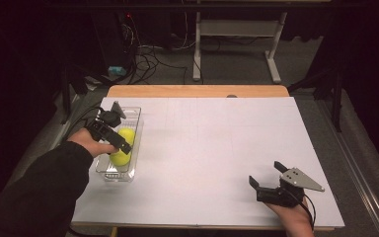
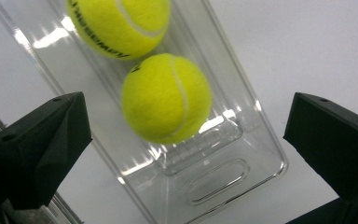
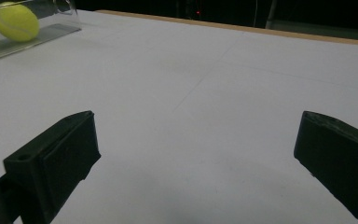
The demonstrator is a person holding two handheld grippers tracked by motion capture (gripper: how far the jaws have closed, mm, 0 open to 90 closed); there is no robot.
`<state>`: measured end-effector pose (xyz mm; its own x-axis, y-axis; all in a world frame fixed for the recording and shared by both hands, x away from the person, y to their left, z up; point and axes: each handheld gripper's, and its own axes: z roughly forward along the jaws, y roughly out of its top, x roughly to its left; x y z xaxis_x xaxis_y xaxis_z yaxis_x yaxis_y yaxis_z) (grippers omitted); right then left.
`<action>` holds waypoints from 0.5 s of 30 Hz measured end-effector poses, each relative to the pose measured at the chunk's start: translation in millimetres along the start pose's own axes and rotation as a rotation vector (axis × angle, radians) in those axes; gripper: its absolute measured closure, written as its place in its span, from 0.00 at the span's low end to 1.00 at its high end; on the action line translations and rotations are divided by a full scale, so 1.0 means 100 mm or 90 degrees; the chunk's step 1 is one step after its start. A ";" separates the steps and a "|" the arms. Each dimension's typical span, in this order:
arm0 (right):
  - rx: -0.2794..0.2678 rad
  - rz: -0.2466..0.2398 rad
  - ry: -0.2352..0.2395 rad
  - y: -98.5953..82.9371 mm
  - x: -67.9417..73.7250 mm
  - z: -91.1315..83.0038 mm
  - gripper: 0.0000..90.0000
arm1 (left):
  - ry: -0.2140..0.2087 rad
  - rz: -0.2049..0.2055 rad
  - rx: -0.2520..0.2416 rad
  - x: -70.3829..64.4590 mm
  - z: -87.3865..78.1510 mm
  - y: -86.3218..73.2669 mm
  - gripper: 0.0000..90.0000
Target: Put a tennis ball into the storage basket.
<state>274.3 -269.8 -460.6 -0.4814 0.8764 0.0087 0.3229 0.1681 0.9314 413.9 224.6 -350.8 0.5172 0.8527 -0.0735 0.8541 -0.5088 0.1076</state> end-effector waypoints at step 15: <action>-0.002 0.000 0.000 0.00 0.00 -0.01 0.00 | -0.019 0.086 0.001 -0.60 0.15 0.34 0.00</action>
<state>273.8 -270.5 -459.9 -0.4815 0.8764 0.0095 0.3212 0.1664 0.9323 412.9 154.3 -357.9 0.6283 0.7730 -0.0880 0.7771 -0.6183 0.1174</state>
